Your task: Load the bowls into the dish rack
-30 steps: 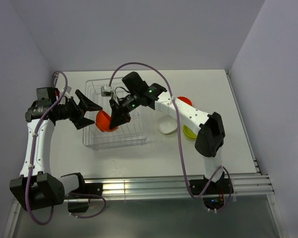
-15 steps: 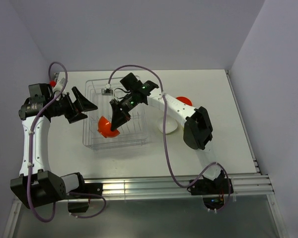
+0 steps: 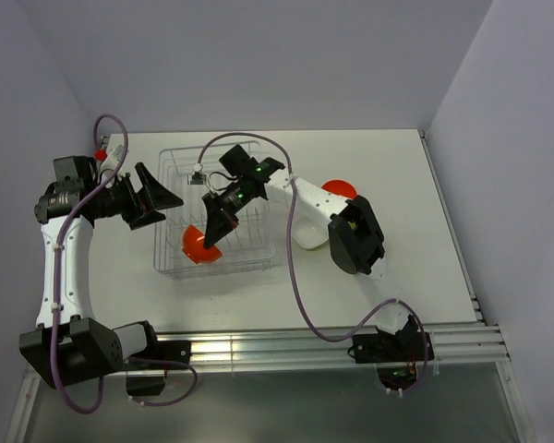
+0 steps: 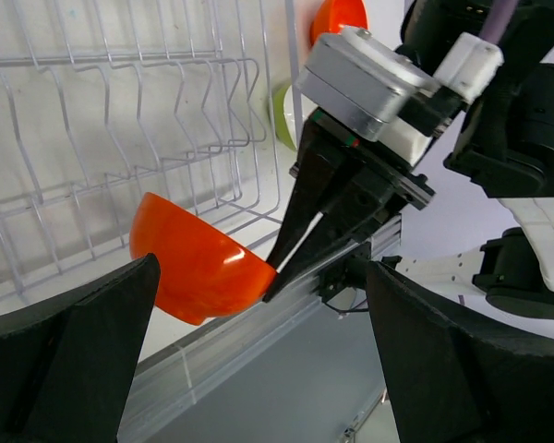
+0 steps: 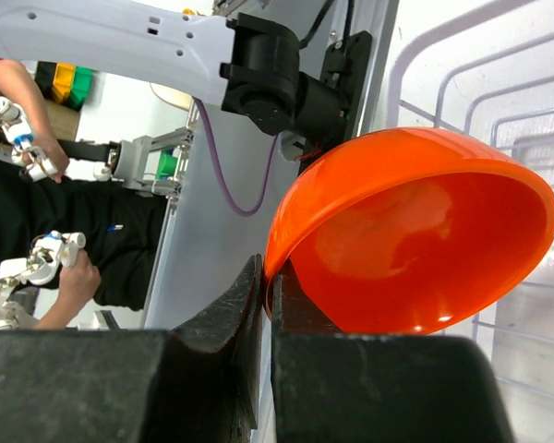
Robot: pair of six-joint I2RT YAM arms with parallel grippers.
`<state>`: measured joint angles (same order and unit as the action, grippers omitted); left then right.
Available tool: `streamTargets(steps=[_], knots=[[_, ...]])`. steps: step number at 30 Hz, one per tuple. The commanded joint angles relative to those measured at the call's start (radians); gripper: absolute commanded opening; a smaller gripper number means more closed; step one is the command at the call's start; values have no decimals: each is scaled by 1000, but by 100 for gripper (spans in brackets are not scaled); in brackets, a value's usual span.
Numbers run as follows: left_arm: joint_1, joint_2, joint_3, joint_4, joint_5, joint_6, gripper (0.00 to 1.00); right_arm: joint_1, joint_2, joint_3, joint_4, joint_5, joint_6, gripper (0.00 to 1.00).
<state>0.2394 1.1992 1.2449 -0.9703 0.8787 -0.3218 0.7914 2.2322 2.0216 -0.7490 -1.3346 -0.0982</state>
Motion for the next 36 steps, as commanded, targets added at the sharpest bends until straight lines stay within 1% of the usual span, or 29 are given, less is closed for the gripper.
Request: streamTargets(steps=[1,7,9,10,11,12,13,14,15,16,17,18,19,21,22,23,24,25,26,27,28,29,30,31,32,33,34,36], knots=[[8,-35,-10,8,51,18,100,-6,12,29,11,-35,-17,0],[9,-53,-24,21,46,29,99,-9,36,25,42,-38,5,0],[8,-66,-21,21,49,61,99,-12,46,23,48,-43,11,0],[8,-79,-19,21,71,87,99,-14,53,22,51,-44,12,0],[9,-101,-18,21,75,151,100,-18,58,17,57,-46,15,0],[9,-101,-16,21,72,185,100,-20,58,12,65,-51,21,0],[8,-137,-18,40,71,257,99,-23,61,8,74,-55,29,0],[8,-162,-24,60,57,297,96,-29,61,-3,86,-72,46,0],[8,-191,-39,83,49,356,95,-32,64,-4,98,-80,52,0],[9,-255,-50,112,46,476,94,-34,66,-6,102,-89,57,0],[9,-291,-62,155,74,560,94,-35,64,-4,100,-100,57,0],[9,-327,-91,163,92,666,95,-35,61,-6,99,-107,57,0],[8,-396,-110,174,104,864,95,-35,54,-9,102,-113,61,0],[9,-452,-169,200,144,1046,95,-32,40,-23,114,-126,74,0],[9,-476,-180,182,161,1246,95,-32,23,-37,125,-129,81,0],[9,-475,-183,136,180,1353,95,-32,15,-46,135,-133,97,0],[8,-464,-165,20,212,1454,95,-31,9,-56,161,-144,121,0],[8,-420,-150,-61,221,1644,95,-31,-5,-66,165,-149,130,0],[8,-393,-128,-115,229,1693,96,-32,-9,-66,162,-150,126,0],[9,-362,-75,-193,235,1707,96,-32,-14,-64,140,-153,118,0],[9,-295,-44,-250,250,1753,96,-31,-26,-58,125,-156,109,0],[9,-258,-7,-333,250,1836,96,-32,-32,-58,105,-158,71,0],[8,-227,46,-410,247,1862,95,-31,-40,-58,71,-161,57,0],[2,-213,59,-407,234,1841,94,-31,-60,-63,56,-166,48,0],[-14,-219,60,-404,226,1860,92,-31,-68,-66,40,-170,28,0],[-20,-231,42,-406,226,1900,91,-31,-78,-70,18,-170,19,0],[-28,-260,24,-404,224,1990,90,-29,-97,-76,4,-173,8,0],[-52,-285,-30,-403,223,2063,90,-27,-112,-77,-24,-172,-9,0]])
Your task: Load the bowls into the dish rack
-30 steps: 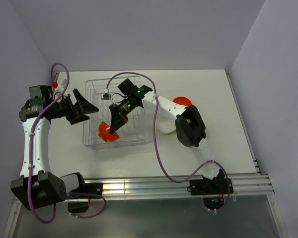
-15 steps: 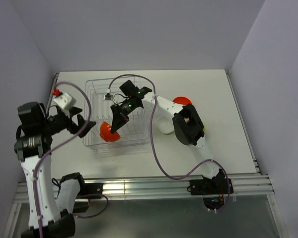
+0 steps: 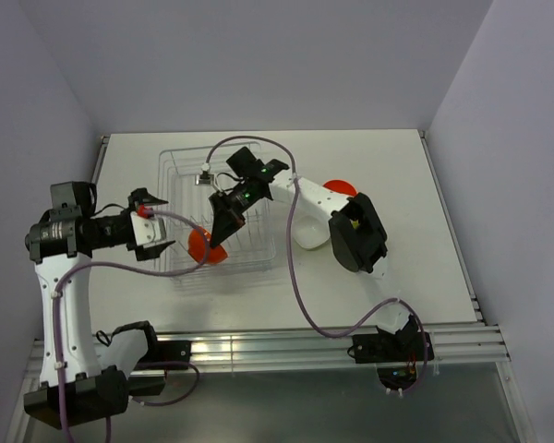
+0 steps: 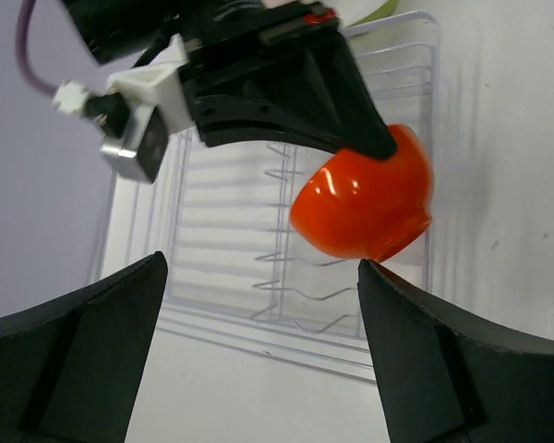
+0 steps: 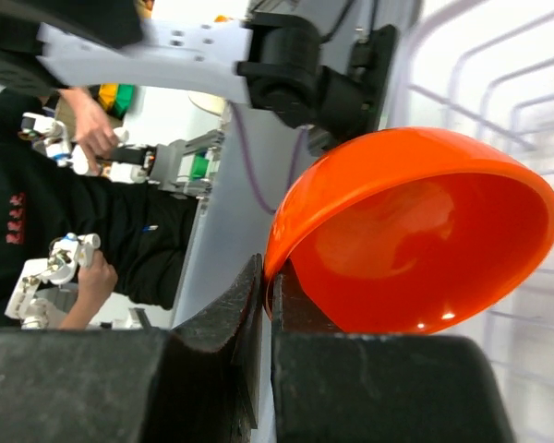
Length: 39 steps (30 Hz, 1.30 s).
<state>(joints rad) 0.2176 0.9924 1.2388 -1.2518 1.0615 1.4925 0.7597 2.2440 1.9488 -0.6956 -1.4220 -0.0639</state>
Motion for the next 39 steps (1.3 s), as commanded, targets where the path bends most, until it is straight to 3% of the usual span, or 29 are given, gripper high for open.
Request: streamTargets(steps=[1,5,8,10,15,22,26,36,39], knots=[[-38,-92,-35,-121,38,273,90,4,-138,5,-88,-83,-50,0],[-110,-103,-45,-121,41,241,89,4,-176,25,-145,-61,-96,0],[-133,-139,-77,-121,51,299,89,4,-201,29,-211,-48,-157,0],[-156,-161,-87,-121,60,316,90,10,-201,51,-325,-12,-227,0],[-262,-164,-94,-121,35,235,91,50,-162,131,-747,40,-607,0],[-457,-161,-156,-112,19,196,92,62,-260,-19,-746,69,-634,0],[-489,-118,-142,-91,-9,175,92,72,-297,-65,-746,87,-639,0],[-644,-103,-142,124,-149,-199,91,85,-296,-67,-748,92,-631,0],[-669,-127,-171,179,-175,-236,90,90,-294,-68,-748,90,-633,0]])
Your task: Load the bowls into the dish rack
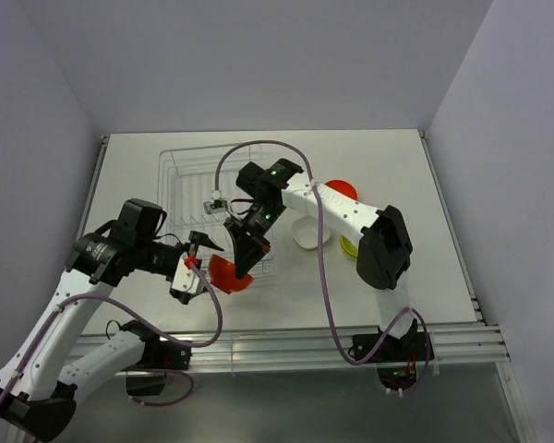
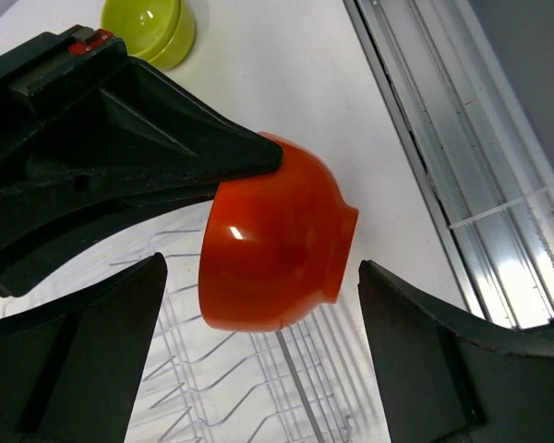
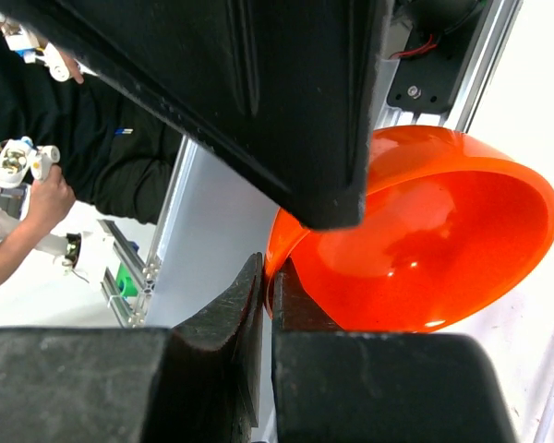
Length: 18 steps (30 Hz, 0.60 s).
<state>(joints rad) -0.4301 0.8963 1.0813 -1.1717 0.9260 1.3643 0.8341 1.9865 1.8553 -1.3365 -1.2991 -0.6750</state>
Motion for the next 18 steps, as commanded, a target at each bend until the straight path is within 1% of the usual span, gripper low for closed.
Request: streamTargets(steps=[1,4,8,10,18], knots=[[-36,-37,-33,109,-47,-113,91,16,-37,27,-107,-31,-18,0],[-74,-59,-63,151,-85,-145,90,17,-37,31,-107,-34,-17,0],[-113,-57,-72,158,-113,-163,90,17,-37,35,-107,-40,-15,0],[-131,-56,-81,190,-133,-201,89,17,-35,39,-107,-43,-14,0],[-177,-57,-104,214,-188,-206,89,25,-35,39,-107,-40,-17,0]])
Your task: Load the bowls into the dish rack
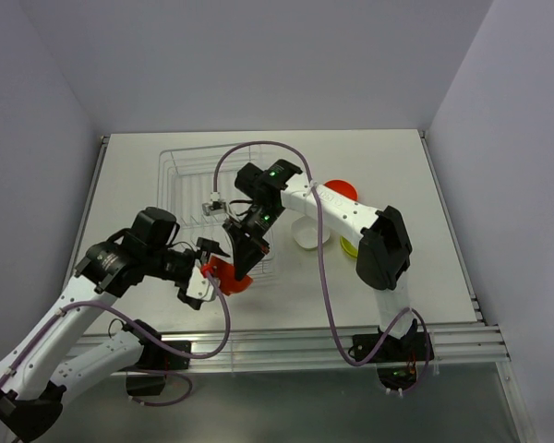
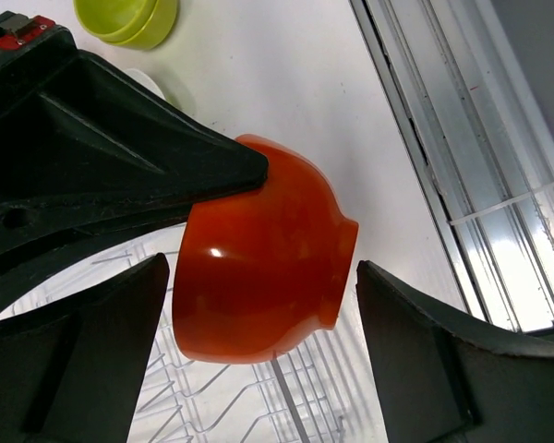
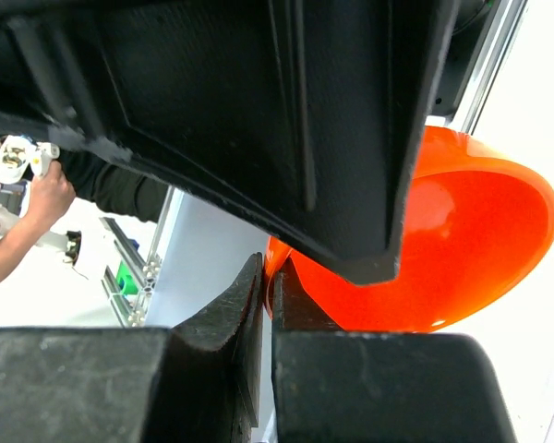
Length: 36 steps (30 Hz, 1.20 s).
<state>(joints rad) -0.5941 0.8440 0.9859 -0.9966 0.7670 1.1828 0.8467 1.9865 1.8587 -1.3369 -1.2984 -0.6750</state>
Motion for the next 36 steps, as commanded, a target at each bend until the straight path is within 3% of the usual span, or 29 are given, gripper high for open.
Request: streamTargets(steps=[1,13,18,22,25,27,31,36], knots=[[-19,-3,-12,36,-34,-17,88,14,-34,37,-107,-42,-18,0],[-53,9,-24,47,-107,6,79,26,-35,11,-107,-53,-24,0],[-55,4,-24,42,-94,14,57,28,-31,14,-107,-48,-20,0],[-53,10,-13,41,-84,3,30,26,-26,13,-105,-47,-21,3],[-55,26,5,27,-72,-20,17,26,-23,17,-107,-44,-15,18],[-53,32,13,23,-63,-26,12,26,-25,20,-107,-41,-14,23],[-53,26,8,27,-60,-31,3,25,-23,20,-105,-38,-11,48],[-53,27,20,19,-51,-54,0,19,-29,20,-97,-39,-3,57]])
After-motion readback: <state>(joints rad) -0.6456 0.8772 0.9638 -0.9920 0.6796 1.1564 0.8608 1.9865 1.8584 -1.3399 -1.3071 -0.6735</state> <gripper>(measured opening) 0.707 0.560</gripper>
